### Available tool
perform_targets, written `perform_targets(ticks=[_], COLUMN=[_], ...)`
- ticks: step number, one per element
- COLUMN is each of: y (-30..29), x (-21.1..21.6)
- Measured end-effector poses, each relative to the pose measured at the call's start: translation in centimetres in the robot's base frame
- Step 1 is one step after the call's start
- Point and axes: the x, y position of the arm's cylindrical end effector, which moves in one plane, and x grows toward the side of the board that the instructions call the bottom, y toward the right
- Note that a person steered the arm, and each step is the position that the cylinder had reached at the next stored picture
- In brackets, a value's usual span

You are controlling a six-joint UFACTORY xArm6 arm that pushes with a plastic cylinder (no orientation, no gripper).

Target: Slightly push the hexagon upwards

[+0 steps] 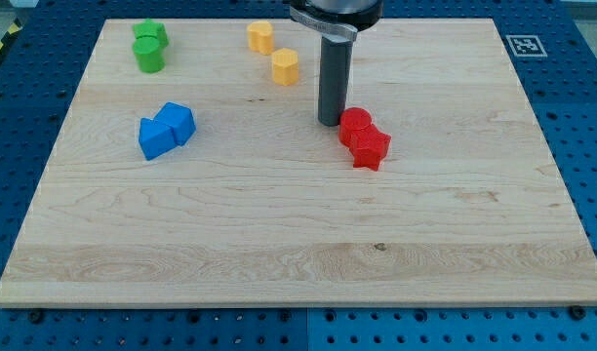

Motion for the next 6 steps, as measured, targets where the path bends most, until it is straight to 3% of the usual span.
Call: perform_targets(ticks=[3, 5, 6], y=[-4.2, -3.7, -8.6], x=[-3.4, -5.3, -8.3])
